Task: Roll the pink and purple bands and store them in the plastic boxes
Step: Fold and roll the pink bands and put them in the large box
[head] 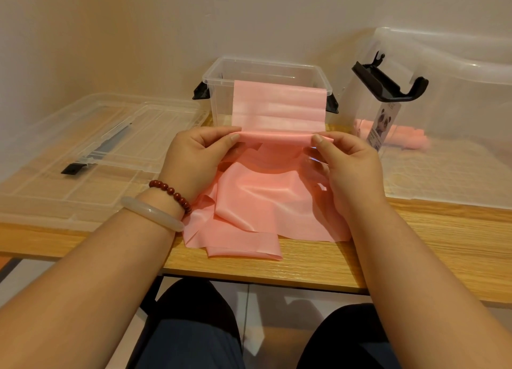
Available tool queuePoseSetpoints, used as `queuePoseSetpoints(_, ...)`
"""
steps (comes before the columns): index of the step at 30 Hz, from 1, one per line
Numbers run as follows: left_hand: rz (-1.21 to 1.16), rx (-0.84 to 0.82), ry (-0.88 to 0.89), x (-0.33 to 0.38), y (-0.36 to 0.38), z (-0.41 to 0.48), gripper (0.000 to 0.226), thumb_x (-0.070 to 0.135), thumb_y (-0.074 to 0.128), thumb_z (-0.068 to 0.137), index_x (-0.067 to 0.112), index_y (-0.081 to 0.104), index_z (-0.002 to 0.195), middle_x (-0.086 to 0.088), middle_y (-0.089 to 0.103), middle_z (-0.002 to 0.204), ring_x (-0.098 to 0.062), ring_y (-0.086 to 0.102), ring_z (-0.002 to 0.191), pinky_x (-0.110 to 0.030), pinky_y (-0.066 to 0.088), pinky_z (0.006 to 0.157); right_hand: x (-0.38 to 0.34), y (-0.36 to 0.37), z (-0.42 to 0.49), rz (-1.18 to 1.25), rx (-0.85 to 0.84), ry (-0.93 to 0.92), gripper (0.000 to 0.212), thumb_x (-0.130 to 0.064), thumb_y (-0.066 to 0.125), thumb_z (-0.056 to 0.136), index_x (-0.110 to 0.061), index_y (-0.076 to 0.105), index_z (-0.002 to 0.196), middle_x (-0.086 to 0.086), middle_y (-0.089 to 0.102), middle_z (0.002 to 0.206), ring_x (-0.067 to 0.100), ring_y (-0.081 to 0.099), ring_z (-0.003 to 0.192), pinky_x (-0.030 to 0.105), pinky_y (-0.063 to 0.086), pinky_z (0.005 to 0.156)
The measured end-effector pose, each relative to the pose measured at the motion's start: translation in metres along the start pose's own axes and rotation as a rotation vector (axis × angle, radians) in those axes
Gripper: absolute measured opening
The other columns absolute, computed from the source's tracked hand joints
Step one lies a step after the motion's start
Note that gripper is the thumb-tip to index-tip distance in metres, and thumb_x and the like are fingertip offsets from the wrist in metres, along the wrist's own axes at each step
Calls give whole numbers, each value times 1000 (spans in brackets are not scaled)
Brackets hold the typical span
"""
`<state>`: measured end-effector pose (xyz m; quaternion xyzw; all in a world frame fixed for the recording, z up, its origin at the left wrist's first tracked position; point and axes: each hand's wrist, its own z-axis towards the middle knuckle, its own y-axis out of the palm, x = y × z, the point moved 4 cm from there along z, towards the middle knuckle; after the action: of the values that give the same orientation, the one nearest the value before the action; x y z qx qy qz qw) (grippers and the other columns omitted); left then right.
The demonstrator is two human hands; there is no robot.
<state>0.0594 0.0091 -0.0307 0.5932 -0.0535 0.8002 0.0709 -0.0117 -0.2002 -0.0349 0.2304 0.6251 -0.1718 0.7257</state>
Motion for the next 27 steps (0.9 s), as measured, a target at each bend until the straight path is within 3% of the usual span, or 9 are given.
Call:
queuePoseSetpoints(10,53,-24,24,0,4,1,27,7,58,94,23,65,115,18,73,81,0,69,81,-14,54,71,-4,3,-5,-29,-23,15,19,-13,55,100,-13,68,113,9,72,99,19,73,85,35,61,63)
queuePoseSetpoints(15,178,-30,59,-2,3,3,34,7,60,93,14,62,126,15,69,98,-2,68,89,-19,54,82,-5,5,-6,-13,-26,13,22,-11,52,101,-11,67,117,7,72,98,16,73,83,30,61,63)
queuePoseSetpoints(17,210,-27,61,-3,3,4,34,9,62,93,16,62,126,14,68,102,-5,68,93,-25,54,88,-4,6,-7,-19,-27,13,22,-11,52,101,-12,67,117,6,72,98,14,74,80,29,61,64)
queuePoseSetpoints(23,180,-7,61,-1,5,2,29,8,59,94,30,62,113,19,68,89,0,69,80,-23,56,84,-4,5,-5,11,-22,22,22,-9,58,98,-11,67,118,0,71,92,9,73,75,22,57,62)
queuePoseSetpoints(27,166,11,51,-1,2,1,26,9,60,93,32,67,106,13,71,88,-5,70,79,-26,58,81,-1,2,-2,-20,7,17,17,-13,58,98,-13,69,110,10,73,93,25,74,81,35,61,61)
